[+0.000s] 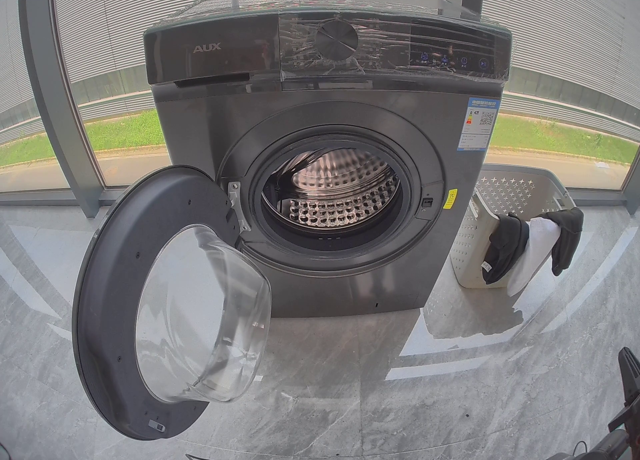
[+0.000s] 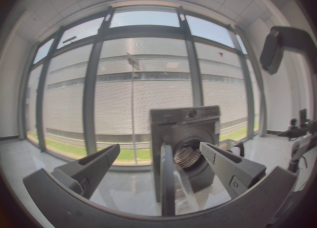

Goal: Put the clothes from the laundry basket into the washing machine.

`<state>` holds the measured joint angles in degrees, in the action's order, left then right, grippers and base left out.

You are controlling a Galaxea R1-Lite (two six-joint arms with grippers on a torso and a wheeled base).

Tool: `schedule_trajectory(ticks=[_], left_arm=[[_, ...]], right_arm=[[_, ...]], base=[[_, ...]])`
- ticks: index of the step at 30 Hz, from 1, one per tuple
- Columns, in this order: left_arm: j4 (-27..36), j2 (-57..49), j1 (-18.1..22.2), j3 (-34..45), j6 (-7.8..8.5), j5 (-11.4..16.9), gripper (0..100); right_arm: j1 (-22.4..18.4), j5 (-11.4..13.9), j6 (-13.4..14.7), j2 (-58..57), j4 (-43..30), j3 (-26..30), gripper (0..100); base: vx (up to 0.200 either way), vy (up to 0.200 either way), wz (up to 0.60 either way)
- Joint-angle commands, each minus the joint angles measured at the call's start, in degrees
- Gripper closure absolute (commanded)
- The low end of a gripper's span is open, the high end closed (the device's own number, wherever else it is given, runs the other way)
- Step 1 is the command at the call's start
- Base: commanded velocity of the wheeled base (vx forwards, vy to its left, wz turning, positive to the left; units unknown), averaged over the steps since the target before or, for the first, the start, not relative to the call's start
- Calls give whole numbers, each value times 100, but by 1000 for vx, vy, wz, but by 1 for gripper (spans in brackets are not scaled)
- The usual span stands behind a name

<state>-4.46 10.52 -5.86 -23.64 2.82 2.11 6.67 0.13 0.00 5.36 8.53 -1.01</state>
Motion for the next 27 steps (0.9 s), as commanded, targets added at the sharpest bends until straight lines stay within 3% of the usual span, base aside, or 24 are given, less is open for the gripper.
schedule_trajectory(ticks=[1, 4, 5, 9, 11, 14, 16, 17, 19, 21, 27], left_arm=[[297, 917, -380, -844, 237, 756, 0], [420, 1216, -354, -1002, 272, 1002, 0], [437, 1400, -363, -1011, 272, 1037, 100], [420, 1989, -451, -1038, 263, 1310, 100], [402, 2639, -565, -1249, 298, 1714, 100], [402, 3334, -820, -1556, 298, 2004, 100], [402, 3536, -978, -1618, 298, 2022, 100], [411, 3879, -1488, -1635, 290, 2004, 100], [473, 4054, -1962, -1477, 255, 1942, 100], [473, 4239, -2138, -1108, 202, 1881, 100], [332, 4670, -2112, -387, 193, 1802, 100]], right_arm=[[1, 48, 0, 52, -361, 101, 100], [1, 66, 0, 52, -405, 101, 100], [1, 101, -9, 52, -423, 101, 100], [1, 127, -9, 52, -423, 101, 100], [1, 136, -9, 52, -423, 101, 100], [1, 136, -9, 52, -423, 101, 100], [1, 136, -9, 52, -423, 101, 100], [1, 136, -9, 52, -423, 101, 100], [1, 136, -18, 52, -423, 101, 100], [1, 136, -35, 52, -423, 101, 100], [1, 136, -44, 52, -423, 101, 100]], base=[[0, 0, 0], [0, 0, 0], [0, 0, 0], [0, 0, 0], [0, 0, 0], [0, 0, 0], [0, 0, 0], [0, 0, 0], [0, 0, 0], [0, 0, 0], [0, 0, 0]])
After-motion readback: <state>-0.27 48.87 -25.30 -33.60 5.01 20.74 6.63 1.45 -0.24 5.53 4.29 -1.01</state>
